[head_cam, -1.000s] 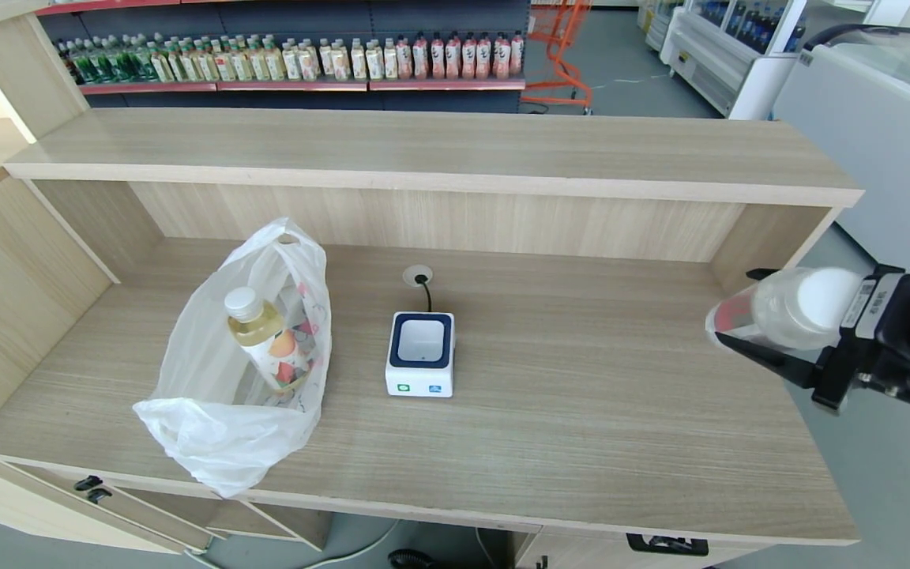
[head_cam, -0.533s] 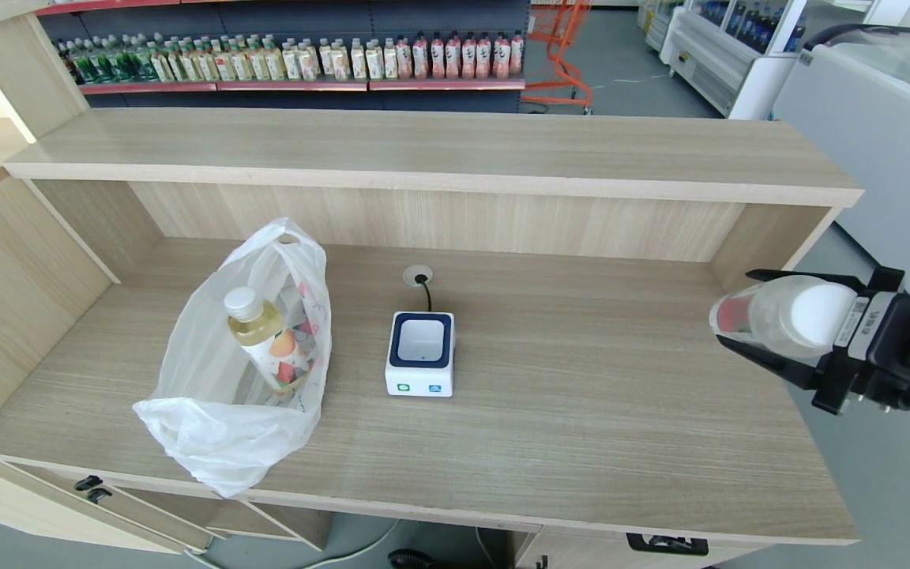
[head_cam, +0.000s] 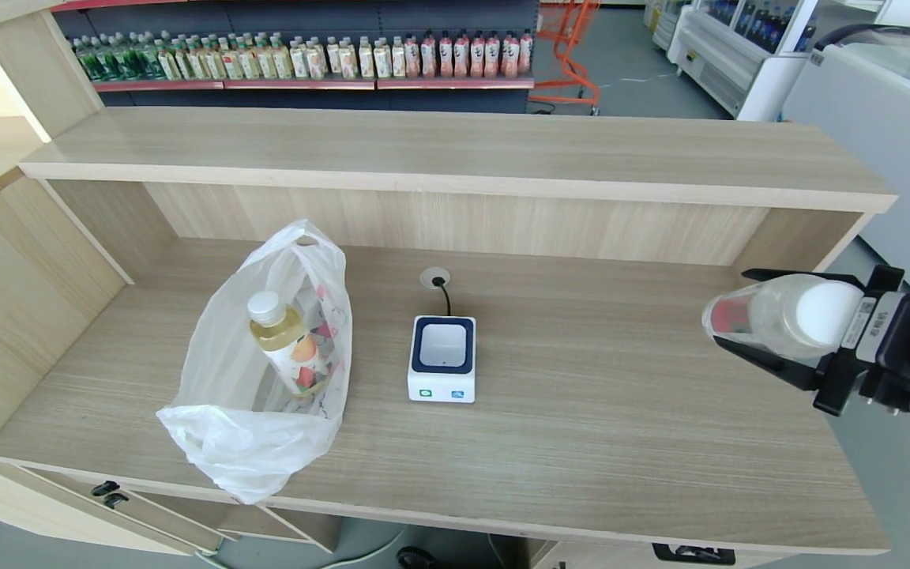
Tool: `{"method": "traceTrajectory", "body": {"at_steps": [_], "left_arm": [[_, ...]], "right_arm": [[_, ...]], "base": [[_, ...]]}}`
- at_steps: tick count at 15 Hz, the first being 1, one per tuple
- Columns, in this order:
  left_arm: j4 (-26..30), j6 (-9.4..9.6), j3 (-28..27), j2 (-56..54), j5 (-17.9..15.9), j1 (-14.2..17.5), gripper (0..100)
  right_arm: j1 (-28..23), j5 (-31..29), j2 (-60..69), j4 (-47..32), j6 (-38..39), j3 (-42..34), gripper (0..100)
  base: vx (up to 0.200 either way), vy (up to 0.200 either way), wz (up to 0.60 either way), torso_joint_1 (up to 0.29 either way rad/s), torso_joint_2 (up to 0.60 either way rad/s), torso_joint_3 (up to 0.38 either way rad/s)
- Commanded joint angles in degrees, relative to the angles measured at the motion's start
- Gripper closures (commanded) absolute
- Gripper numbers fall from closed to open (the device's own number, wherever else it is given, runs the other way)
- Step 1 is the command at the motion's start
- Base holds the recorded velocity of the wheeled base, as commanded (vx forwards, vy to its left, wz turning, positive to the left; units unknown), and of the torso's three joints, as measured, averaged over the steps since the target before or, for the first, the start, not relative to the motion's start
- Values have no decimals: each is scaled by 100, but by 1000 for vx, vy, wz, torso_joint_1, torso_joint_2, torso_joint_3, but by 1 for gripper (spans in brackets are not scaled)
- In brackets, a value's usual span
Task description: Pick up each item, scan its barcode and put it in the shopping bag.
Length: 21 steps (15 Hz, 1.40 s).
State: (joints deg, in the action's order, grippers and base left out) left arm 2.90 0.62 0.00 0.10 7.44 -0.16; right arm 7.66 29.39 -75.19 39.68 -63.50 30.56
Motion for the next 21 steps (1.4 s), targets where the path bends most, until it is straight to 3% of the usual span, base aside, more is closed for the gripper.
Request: {"method": "traceTrajectory", "body": {"at_steps": [1,10,14,16,21], "left_arm": [[0,-1,0,-1,3,7,0],[0,17,0,-1,3,7,0],[0,26,0,-1,3,7,0],[0,26,0,-1,3,7,0],[0,26,0,-1,3,7,0]], "right_arm": [[8,32,-39,-4,4,2,100],[8,295,-523,-4,119,459,100],[8,418,-628,-4,119,433,100],[8,559,-716,-4,119,442,100],[17,1288,-1129,-4,110,451,100]], "base": [[0,200,0,-2,7,-2],[0,200,0,0,3,1],[0,0,0,0,0,0],[200,0,0,5,0,-2],[120,0,0,-8,-1,3]]}}
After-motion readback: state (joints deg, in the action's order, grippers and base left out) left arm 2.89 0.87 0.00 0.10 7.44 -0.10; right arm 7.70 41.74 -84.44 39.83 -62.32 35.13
